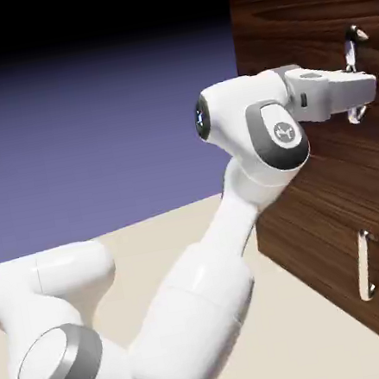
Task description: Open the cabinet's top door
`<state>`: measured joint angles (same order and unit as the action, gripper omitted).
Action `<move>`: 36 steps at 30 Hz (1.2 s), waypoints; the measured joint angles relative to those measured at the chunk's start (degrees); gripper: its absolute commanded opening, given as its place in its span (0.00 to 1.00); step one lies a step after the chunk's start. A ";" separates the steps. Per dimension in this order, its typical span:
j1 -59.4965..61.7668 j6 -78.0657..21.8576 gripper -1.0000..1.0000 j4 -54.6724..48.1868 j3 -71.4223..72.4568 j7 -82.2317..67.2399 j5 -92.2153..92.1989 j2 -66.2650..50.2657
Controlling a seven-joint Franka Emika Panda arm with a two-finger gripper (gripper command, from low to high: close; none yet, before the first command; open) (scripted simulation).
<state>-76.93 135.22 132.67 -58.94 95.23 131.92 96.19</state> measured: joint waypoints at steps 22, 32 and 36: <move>17.06 -44.31 0.00 32.84 36.71 26.42 -19.27 -6.23; 15.06 -62.28 0.00 30.32 57.34 38.00 -39.87 -21.50; 15.52 -68.43 0.00 26.56 64.02 42.94 -47.86 -29.81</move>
<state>-61.42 66.79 159.23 5.08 138.17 84.06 66.38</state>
